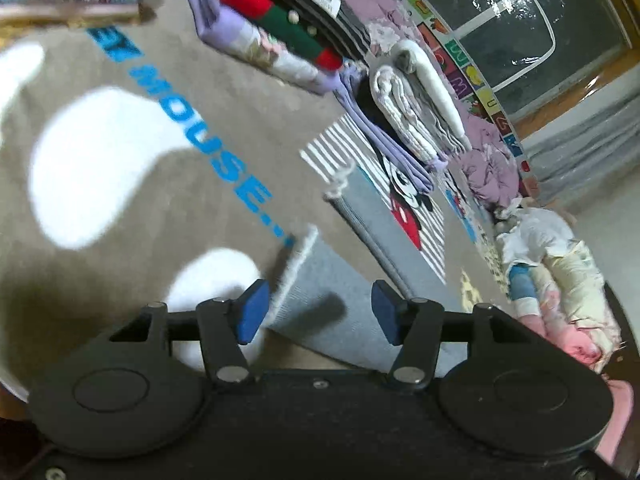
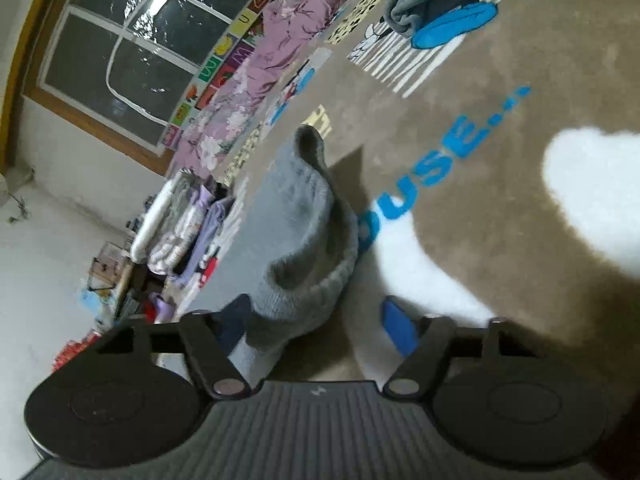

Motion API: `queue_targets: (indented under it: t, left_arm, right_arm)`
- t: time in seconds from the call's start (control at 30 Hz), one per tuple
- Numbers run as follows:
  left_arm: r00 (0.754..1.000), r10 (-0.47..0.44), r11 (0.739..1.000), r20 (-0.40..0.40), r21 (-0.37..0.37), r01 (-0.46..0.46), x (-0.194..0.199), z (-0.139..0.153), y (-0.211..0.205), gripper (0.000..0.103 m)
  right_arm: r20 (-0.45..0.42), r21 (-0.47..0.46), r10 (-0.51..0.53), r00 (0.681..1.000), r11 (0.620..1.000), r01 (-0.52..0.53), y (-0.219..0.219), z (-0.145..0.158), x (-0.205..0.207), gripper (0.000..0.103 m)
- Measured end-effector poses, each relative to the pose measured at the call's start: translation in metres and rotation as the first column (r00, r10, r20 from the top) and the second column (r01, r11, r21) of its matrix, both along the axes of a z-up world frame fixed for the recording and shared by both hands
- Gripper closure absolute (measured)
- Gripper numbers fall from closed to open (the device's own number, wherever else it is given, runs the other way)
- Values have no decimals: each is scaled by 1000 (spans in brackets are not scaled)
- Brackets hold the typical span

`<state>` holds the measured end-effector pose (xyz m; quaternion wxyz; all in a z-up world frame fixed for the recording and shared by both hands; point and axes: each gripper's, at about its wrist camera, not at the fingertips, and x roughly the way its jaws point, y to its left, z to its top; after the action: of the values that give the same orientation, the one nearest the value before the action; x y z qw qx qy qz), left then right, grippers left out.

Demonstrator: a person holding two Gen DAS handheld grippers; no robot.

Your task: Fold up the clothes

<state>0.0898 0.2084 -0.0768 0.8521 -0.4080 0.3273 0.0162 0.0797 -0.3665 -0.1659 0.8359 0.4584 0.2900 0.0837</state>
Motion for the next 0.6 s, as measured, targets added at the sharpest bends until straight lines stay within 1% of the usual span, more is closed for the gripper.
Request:
queue_targets:
  t: [0.03,0.07,0.1,0.13,0.17,0.2,0.23,0.3,0.33,0.37,0.43,0.53,0.6]
  left_arm:
    - [1000,-2,1000,-8,11,2,4,-3,-3,47]
    - [1000,-9,999,-14,39,9,8,-6,-7,52]
    - [1000,-20,997,-15,71,21,13,-8,-12,63]
    - [999,-42,993,-8,110,42,18,-8,-17,87]
    - [998,-64,986,8,152,62,23,-7,-23,95]
    - [995,-85,978,56,194,72,27,-1,-27,96]
    - [986,-100,972,129,226,69,28,8,-28,96]
    - [955,-131,957,266,284,52,30,24,-29,97]
    - [939,-132,953,318,301,32,28,30,-27,97]
    - [927,-133,950,352,313,17,27,33,-24,97]
    - [928,-125,947,351,321,6,26,31,-17,98]
    - [950,-81,945,300,325,-22,24,20,-3,99]
    - [962,-41,953,270,301,-44,18,13,8,99]
  right_arm:
    - [5,7,1,1000,1000,-1,0,-3,1,47]
    - [8,12,7,1000,1000,-7,0,-4,3,52]
    - [10,17,16,1000,1000,-16,-1,-3,7,67]
    - [12,16,21,1000,1000,-21,-1,-4,9,75]
    - [22,16,18,1000,1000,-18,-1,-4,8,75]
    - [37,19,11,999,1000,-12,-1,-4,7,77]
    - [54,27,1,999,1000,-2,-4,-4,6,78]
    - [90,49,-27,996,999,23,-11,-2,4,80]
    - [96,57,-37,995,998,32,-14,-2,2,80]
    - [97,64,-43,994,997,37,-18,-3,2,80]
    - [82,64,-46,996,997,40,-21,-6,1,80]
    - [54,43,-50,997,998,48,-22,-8,5,80]
    - [41,37,-51,998,998,50,-23,-9,6,80]
